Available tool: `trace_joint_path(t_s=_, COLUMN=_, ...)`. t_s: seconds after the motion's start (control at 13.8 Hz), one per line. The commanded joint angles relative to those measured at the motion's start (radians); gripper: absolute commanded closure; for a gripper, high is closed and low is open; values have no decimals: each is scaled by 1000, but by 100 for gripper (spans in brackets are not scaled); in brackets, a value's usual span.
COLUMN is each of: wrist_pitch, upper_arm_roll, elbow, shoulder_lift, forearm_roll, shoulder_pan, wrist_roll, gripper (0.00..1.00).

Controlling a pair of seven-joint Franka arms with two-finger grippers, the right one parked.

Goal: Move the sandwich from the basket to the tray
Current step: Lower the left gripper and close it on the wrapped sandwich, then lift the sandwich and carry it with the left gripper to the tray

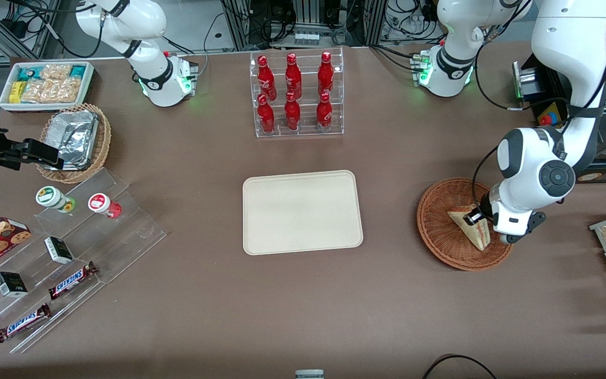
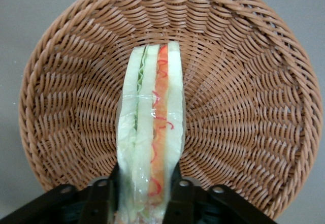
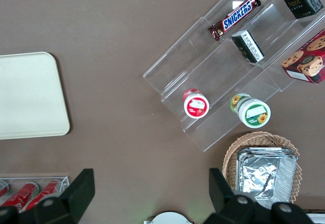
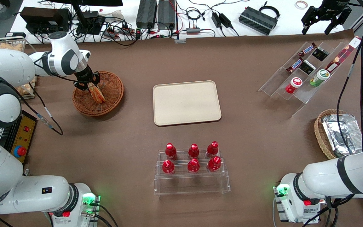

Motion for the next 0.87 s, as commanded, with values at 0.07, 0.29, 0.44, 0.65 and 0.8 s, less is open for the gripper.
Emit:
trace_joint_path(t_s=0.07, wrist_pitch=-93, upper_arm_roll=-7, elbow=12, shoulder_lift=-77, forearm_roll=13, shoulder_pan=-6, wrist_roll=5, gripper=100)
trace_joint_path(t_s=0.29, wrist_pitch=-177, upper_arm_roll=-30, elbow=63, shoulder_lift=-91, forearm_roll=13, shoulder_pan=-37, wrist_roll=9, gripper=100)
trace_joint_path(t_s=0.44, wrist_pitch=-206, upper_arm_roll=-51, elbow=85, shoulder_lift=-98, forearm_roll=14, shoulder_pan=-74, wrist_roll=38, gripper=100)
trace_joint_path(t_s=0.65, wrist_pitch=-254, upper_arm_roll=-54, elbow=129, shoulder_lift=-87, forearm_roll=14, shoulder_pan=-172, wrist_roll=74, gripper=100)
trace_joint_path(t_s=0.8, wrist_pitch=-252, upper_arm_roll=-56, elbow=137, shoulder_lift=-73, forearm_roll=11, shoulder_pan=-227, wrist_roll=72, gripper=100)
